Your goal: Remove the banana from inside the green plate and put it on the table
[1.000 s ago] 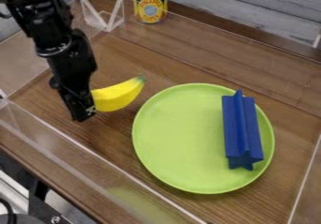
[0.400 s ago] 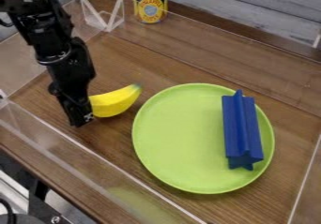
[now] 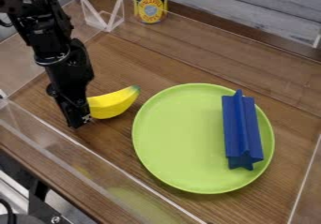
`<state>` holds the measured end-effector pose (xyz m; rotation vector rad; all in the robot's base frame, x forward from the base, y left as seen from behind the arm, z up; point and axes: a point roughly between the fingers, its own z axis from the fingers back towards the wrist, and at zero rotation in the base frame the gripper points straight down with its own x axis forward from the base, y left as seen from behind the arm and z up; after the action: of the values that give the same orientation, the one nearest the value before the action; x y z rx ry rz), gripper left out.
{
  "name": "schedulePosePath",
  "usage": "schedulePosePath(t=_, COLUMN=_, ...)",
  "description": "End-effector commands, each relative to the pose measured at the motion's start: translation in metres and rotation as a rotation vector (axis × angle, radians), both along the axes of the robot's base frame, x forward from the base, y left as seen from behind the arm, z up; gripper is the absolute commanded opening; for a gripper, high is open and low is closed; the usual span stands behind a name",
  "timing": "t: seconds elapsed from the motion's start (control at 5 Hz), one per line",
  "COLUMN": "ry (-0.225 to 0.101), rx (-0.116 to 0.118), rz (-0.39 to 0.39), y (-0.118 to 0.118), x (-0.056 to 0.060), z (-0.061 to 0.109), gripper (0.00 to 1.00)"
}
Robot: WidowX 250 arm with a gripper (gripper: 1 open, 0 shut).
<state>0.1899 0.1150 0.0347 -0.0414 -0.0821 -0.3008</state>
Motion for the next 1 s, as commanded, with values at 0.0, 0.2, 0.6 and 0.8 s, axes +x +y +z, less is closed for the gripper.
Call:
schedulePosePath(t=0.0, ry=-0.022, rx=0.006, rz=0.014, y=0.004, x=0.003, z=0.012, gripper=0.0)
schedulePosePath(t=0.2, ry=-0.022, rx=-0.004, rz=0.024, y=0.004, x=0.003, z=0.018, gripper=0.0)
schedulePosePath(t=0.6, ry=-0.027, rx=-0.022, rz=0.044, y=0.004, x=0.005, z=0.029, gripper=1.0)
schedulePosePath(t=0.8, ry=-0.038, rx=-0.031, rz=0.06, y=0.003, x=0.01, z=0.041, gripper=1.0)
